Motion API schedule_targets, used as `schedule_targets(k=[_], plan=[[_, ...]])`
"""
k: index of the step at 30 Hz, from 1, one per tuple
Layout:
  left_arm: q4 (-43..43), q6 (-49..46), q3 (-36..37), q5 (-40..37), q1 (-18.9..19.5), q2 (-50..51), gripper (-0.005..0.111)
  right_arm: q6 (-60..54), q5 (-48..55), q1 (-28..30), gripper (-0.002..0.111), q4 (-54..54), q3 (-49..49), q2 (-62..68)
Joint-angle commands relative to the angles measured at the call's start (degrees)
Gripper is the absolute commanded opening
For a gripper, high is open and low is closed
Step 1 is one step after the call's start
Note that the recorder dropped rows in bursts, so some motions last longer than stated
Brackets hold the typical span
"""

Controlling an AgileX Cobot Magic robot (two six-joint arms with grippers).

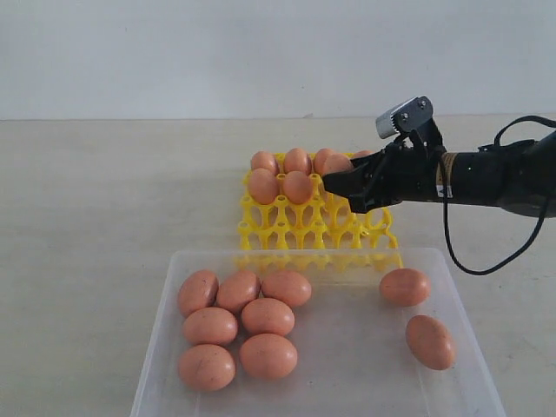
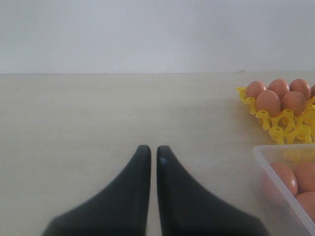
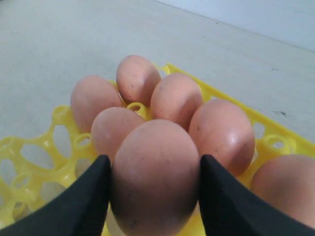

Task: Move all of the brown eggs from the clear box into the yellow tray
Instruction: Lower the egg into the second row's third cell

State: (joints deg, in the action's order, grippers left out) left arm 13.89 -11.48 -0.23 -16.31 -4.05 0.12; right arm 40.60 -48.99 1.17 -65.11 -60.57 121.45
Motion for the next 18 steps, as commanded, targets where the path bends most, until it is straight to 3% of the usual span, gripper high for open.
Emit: schedule_targets(k=[1,18], plan=[[0.06,-0.15,0.23,0.07,-0.51,-0.12,0.004,-1.45,-0.74,-0.78,0.000,0.52,-0.08,-0.26],[0.06,-0.15,0.23,0.07,-0.51,-0.12,0.004,-4.29,4.29,-2.31,0.000,4.09,-0.08,-0.26]])
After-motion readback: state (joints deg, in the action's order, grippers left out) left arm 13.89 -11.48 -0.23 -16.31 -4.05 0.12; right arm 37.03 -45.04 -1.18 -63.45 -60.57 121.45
